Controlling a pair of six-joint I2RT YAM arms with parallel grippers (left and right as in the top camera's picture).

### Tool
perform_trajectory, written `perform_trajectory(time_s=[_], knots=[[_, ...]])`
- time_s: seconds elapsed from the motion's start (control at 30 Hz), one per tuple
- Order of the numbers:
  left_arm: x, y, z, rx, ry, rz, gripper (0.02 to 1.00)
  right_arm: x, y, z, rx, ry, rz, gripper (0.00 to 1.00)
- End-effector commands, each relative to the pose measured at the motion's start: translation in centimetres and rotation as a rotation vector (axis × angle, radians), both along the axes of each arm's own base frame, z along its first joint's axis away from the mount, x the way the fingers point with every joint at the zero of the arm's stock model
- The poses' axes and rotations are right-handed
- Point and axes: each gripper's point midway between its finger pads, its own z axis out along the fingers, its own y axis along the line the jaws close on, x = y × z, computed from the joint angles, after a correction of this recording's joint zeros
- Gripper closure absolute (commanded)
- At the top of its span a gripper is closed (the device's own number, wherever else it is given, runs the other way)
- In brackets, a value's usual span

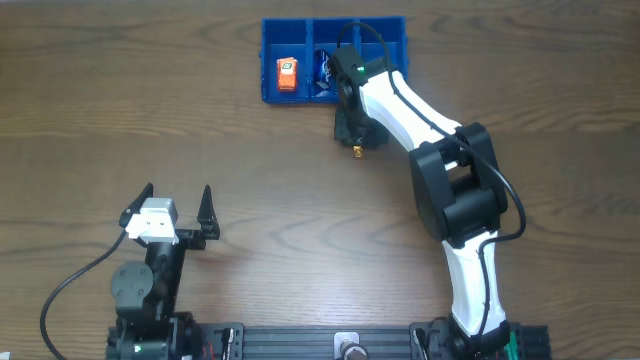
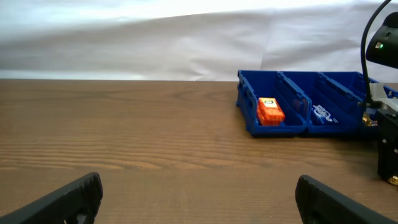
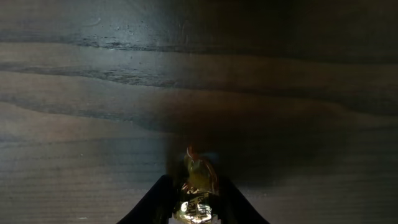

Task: Sort Candies Into Trays

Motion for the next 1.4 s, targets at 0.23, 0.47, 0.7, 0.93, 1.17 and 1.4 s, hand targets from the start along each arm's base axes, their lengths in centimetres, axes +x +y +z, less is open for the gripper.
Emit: perform_trajectory(time_s=[0.23, 0.47, 0.7, 0.93, 1.17, 1.4], knots=[[-0.1, -0.4, -1.6, 0.012, 0.046, -0.023, 0.023, -0.4, -0.6, -0.9, -0.017, 0.031, -0.006, 0.862], [-0.1, -0.4, -1.6, 0.012, 0.046, -0.023, 0.020, 0.2, -0.3, 3.5, 0.019, -0.053, -0.003, 0.877], [-0.1, -0.4, -1.6, 0.012, 0.046, -0.023, 0.020, 5.2, -4.7, 19.0, -0.035, -0.523, -0.085, 0.879], [-0.1, -0.4, -1.6, 0.012, 0.046, -0.023, 0.020, 12.6, -6.5, 25.5, -0.035, -0.866, -0.034, 0.875], [-0.1, -0.4, -1.6, 0.012, 0.046, -0.023, 0.020, 16.6, -6.7, 20.3, -0.056, -0.857, -0.017, 0.879], [-0.1, -0.4, -1.6, 0.012, 0.046, -0.023, 0.020, 17.7, -6.1, 13.9, -0.063, -0.764, 0.002, 0.877]])
